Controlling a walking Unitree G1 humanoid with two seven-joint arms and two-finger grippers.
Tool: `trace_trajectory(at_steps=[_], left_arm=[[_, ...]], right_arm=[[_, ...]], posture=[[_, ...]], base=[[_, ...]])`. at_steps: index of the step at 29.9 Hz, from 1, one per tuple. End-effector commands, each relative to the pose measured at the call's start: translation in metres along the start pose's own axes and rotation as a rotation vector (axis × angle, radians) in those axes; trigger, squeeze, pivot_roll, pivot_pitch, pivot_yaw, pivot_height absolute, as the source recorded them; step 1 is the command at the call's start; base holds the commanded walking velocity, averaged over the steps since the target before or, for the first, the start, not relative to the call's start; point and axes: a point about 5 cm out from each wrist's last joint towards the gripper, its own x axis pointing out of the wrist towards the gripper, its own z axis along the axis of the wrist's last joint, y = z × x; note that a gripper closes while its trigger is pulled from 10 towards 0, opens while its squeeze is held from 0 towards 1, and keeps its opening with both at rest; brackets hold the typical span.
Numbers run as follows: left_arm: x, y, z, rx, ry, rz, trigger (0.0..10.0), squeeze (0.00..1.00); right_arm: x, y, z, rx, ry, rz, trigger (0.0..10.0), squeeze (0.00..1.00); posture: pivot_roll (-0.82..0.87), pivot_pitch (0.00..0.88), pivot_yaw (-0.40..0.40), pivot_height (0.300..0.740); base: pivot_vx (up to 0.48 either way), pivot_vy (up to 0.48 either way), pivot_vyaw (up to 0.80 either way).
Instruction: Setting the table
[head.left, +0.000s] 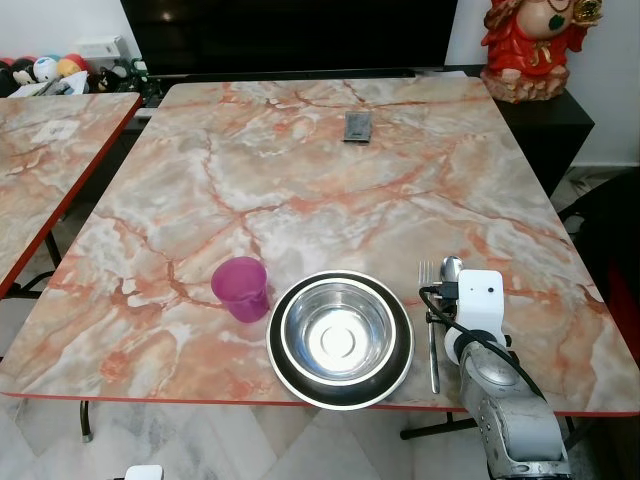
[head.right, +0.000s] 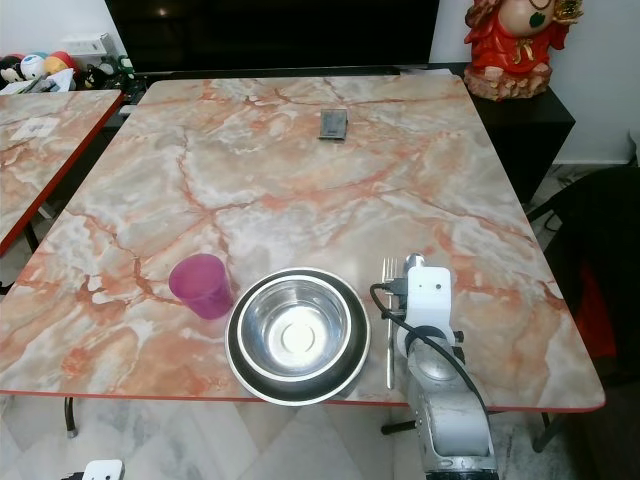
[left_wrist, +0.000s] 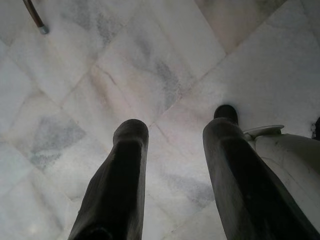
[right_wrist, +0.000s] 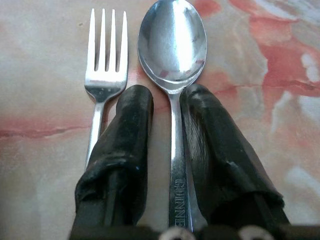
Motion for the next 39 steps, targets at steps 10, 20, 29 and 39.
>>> trace_trajectory(at_steps=[10, 20, 29, 39], left_arm=[[-0.002, 0.003, -0.009, -0.009, 0.034, 0.01, 10.0, 0.0], [-0.002, 0.003, -0.008, -0.008, 0.03, 0.011, 10.0, 0.0], [-0.001, 0.0, -0.005, -0.018, 0.015, 0.016, 10.0, 0.0], [0.0, -0.004, -0.003, -0.033, 0.01, 0.02, 10.0, 0.0]], right_arm=[[0.001, -0.005, 0.0, -0.018, -0.005, -0.025, 10.0, 0.0], [0.002, -0.013, 0.014, 0.009, -0.131, -0.083, 10.0, 0.0], [0.002, -0.018, 0.039, 0.007, -0.311, -0.052, 10.0, 0.0], [0.004, -0.019, 0.046, 0.03, -0.378, -0.047, 10.0, 0.0]], posture=[[-0.03, 0.177, 0.059, 0.74], [-0.04, 0.16, 0.061, 0.74], [-0.05, 0.134, 0.048, 0.74], [-0.05, 0.11, 0.029, 0.74]], base=[[0.0, 0.0, 0.0], [0.0, 0.0, 0.0], [0.0, 0.0, 0.0], [0.0, 0.0, 0.0]])
